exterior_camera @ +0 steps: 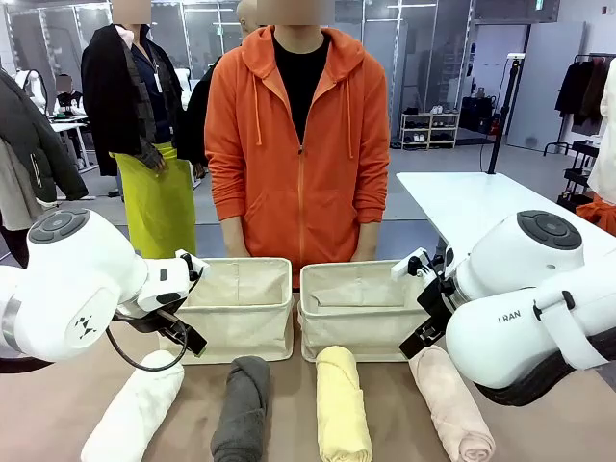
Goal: Divide the towels into two baskets.
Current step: Pick up one hotel-folded towel and place it in the Fabric basket indicated by the person.
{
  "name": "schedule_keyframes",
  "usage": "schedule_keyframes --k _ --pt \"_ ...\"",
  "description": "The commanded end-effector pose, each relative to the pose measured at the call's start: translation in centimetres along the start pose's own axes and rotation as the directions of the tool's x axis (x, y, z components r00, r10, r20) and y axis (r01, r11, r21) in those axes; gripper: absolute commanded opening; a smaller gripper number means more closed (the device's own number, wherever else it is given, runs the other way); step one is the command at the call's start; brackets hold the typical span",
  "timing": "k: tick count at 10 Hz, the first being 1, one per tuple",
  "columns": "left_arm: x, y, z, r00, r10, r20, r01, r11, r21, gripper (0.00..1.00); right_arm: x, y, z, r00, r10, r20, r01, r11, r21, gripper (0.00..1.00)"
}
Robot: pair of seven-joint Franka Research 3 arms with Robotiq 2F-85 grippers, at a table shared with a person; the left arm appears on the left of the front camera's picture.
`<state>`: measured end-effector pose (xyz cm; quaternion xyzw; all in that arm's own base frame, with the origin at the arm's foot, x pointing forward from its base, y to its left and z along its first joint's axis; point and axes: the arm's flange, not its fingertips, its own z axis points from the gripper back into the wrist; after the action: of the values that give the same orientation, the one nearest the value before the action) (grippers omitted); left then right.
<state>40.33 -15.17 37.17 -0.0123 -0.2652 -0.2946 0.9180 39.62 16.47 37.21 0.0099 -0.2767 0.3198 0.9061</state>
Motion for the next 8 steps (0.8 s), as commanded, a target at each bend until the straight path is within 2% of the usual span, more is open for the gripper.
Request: schedule_keyframes --k 1,2,3,5,7,8 --pt "0.0 0.0 0.0 1.0 0.001 0.0 -0.001 1.0 0.0 1.0 0.0 0.1 0.0 1.0 0.0 0.0 0.0 1.0 0.001 1.0" --pt "0.0 0.0 0.0 1.0 0.001 0.0 -0.001 1.0 0.0 1.0 0.0 0.0 0.0 1.0 0.0 0.0 0.0 1.0 0.0 1.0" --pt "0.0 0.0 0.0 1.0 0.0 0.0 0.0 1.0 0.0 1.0 1.0 -0.5 1.7 1.0 -0.021 0.018 0.021 1.0 0.016 1.0" --pt "1.6 0.4 3.2 1.0 0.009 -0.008 -0.009 1.0 -0.018 1.0 2.0 -1.2 4.9 1.0 -0.026 0.016 0.025 0.999 0.043 1.0" --pt "2.0 1.2 5.8 0.996 0.068 -0.051 -0.074 0.989 -0.131 1.0 2.5 -1.6 6.2 0.999 -0.044 -0.028 0.047 0.988 0.144 1.0" --pt "1.8 2.1 6.7 0.99 0.126 -0.062 -0.137 0.965 -0.224 1.0 2.5 -2.0 6.5 0.997 -0.059 -0.047 0.067 0.979 0.19 1.0"
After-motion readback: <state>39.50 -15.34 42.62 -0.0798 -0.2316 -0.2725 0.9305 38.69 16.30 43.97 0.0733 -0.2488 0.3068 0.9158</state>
